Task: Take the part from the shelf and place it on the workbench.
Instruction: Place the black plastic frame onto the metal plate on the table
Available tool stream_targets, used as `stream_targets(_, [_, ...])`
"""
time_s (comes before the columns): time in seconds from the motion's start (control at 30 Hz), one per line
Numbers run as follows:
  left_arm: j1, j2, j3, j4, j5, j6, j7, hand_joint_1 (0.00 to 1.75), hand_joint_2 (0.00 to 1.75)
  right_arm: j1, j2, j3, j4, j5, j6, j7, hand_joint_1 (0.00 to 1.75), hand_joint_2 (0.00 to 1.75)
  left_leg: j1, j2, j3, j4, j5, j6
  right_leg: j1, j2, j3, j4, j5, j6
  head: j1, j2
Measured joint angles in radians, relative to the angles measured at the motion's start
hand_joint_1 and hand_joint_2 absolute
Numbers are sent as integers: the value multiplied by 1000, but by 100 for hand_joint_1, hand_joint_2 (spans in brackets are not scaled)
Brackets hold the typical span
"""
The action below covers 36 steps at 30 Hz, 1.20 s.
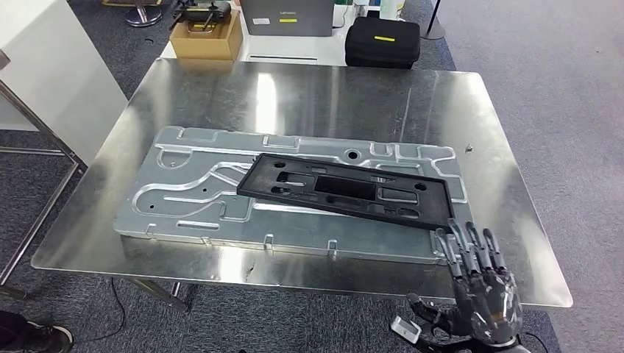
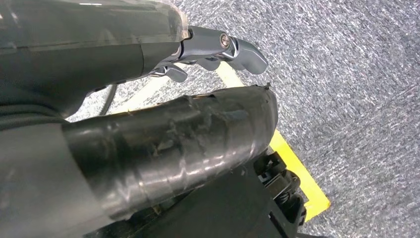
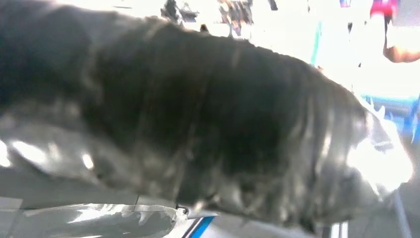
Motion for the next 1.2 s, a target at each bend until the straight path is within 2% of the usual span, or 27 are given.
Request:
stream_targets(0.03, [3,1,4,0,3,13,0,0,0,58,13,-34,-65,-36,-57,-46,0,0,-1,0,1,6,-7,-7,-1,1,32,-66,33,-2,0,0])
stream_targets(0.07, [3,1,6,0,4,24,2,0,0,82,34,-51,-101,-89,-73,-101,0,0,-3,1,2,9,-10,-13,1,2,50,-104,42,-7,0,0])
stream_targets(0.17, [5,1,11,0,-1,49,8,0,0,118,130,-99,-169,-278,-76,-311,0,0,-1,1,5,11,-15,-29,5,3,52,-108,46,-25,-1,0])
stream_targets(0.2, [5,1,12,0,-4,55,11,0,0,122,168,-117,-183,-337,-76,-376,0,0,0,1,0,26,-30,-34,3,2,53,-110,48,-32,-1,0])
stream_targets(0.23, [5,1,13,0,-7,60,13,0,0,125,204,-133,-194,-389,-76,-430,0,0,1,2,-12,59,-55,-39,2,1,53,-113,51,-38,-1,0])
stream_targets(0.3, [7,1,14,0,-10,67,14,0,0,131,269,-160,-206,-472,-76,-508,0,0,2,2,-59,174,-126,-46,3,-2,51,-113,53,-46,-2,0])
stream_targets(0.33, [9,1,15,0,-10,69,14,0,0,134,297,-171,-209,-504,-76,-535,0,0,3,2,-82,233,-152,-48,4,-3,50,-113,54,-48,-2,0])
stream_targets(0.37, [11,1,15,0,-11,71,15,0,0,138,322,-181,-211,-534,-76,-557,0,0,3,2,-94,269,-161,-49,6,-3,48,-113,55,-49,-2,0])
stream_targets(0.4, [13,1,16,0,-12,73,15,0,0,141,345,-190,-211,-562,-76,-577,0,0,3,2,-90,269,-152,-48,7,-3,48,-112,55,-49,-2,0])
stream_targets(0.43, [13,1,16,0,-13,75,15,0,0,143,365,-198,-212,-588,-76,-594,0,0,3,2,-67,231,-126,-46,7,-3,48,-112,56,-49,-2,0])
stream_targets(0.47, [14,1,16,0,-13,76,15,0,0,145,382,-205,-213,-611,-76,-607,0,0,3,2,-30,166,-93,-43,8,-2,48,-110,56,-49,-2,0])
stream_targets(0.53, [12,2,17,0,-14,78,15,0,0,148,411,-214,-214,-647,-76,-625,0,0,-1,2,32,42,-50,-35,10,-1,47,-107,59,-45,-1,0])
stream_targets(0.57, [12,2,17,0,-15,79,16,0,0,150,422,-216,-214,-663,-76,-632,0,0,-3,1,46,11,-43,-31,11,-1,46,-106,61,-41,-1,0])
stream_targets(0.67, [15,2,17,0,-16,81,17,0,0,155,447,-219,-214,-693,-77,-645,0,0,-5,3,46,-6,-31,-17,9,0,44,-108,68,-23,-1,0])
stream_targets(0.7, [15,2,17,0,-16,82,17,0,0,157,452,-220,-214,-698,-77,-647,0,0,-3,4,45,-12,-24,-10,9,0,40,-101,59,-18,-1,0])
stream_targets(0.73, [15,2,17,0,-17,82,17,0,0,159,455,-221,-214,-702,-77,-648,0,0,-1,6,43,-18,-16,-2,8,1,30,-77,35,-15,-1,0])
stream_targets(0.83, [15,2,17,0,-17,84,17,0,0,166,461,-224,-212,-708,-77,-649,0,0,-4,12,26,-21,1,11,6,1,-29,90,-81,-6,0,0])
stream_targets(0.87, [15,3,17,0,-17,85,17,0,0,168,463,-225,-211,-711,-77,-650,0,0,-5,13,19,-20,4,12,5,1,-40,135,-100,-3,0,0])
stream_targets(0.9, [16,3,17,0,-17,87,17,0,0,171,464,-227,-211,-715,-77,-651,0,0,-6,14,13,-17,7,11,4,0,-35,147,-99,0,0,0])
stream_targets(0.93, [16,3,17,0,-17,88,17,0,0,173,466,-231,-210,-722,-77,-655,0,0,-6,14,7,-13,9,10,2,0,-11,122,-80,1,0,0])
stream_targets(1.0, [16,3,17,0,-17,91,17,0,0,174,471,-240,-211,-742,-77,-668,0,0,-6,14,-4,-2,10,7,-1,0,73,-6,-32,-1,0,0])
stream_targets(1.03, [16,3,17,0,-18,92,17,0,0,175,474,-245,-212,-754,-77,-675,0,0,-7,14,-8,3,11,4,1,1,107,-64,-16,-4,0,0])
stream_targets(1.07, [16,3,17,0,-19,93,17,0,0,177,477,-249,-214,-764,-77,-682,0,0,-8,13,-11,7,13,-1,3,1,127,-102,-9,-8,0,0])
stream_targets(1.13, [16,3,17,0,-20,95,17,0,0,181,483,-255,-219,-778,-77,-692,0,0,-9,12,-16,8,20,-14,9,1,129,-119,-4,-18,-1,0])
stream_targets(1.2, [17,3,17,0,-20,96,17,0,0,182,490,-260,-222,-784,-77,-698,0,0,-8,11,-22,15,14,-26,6,-1,121,-128,6,-32,-1,0])
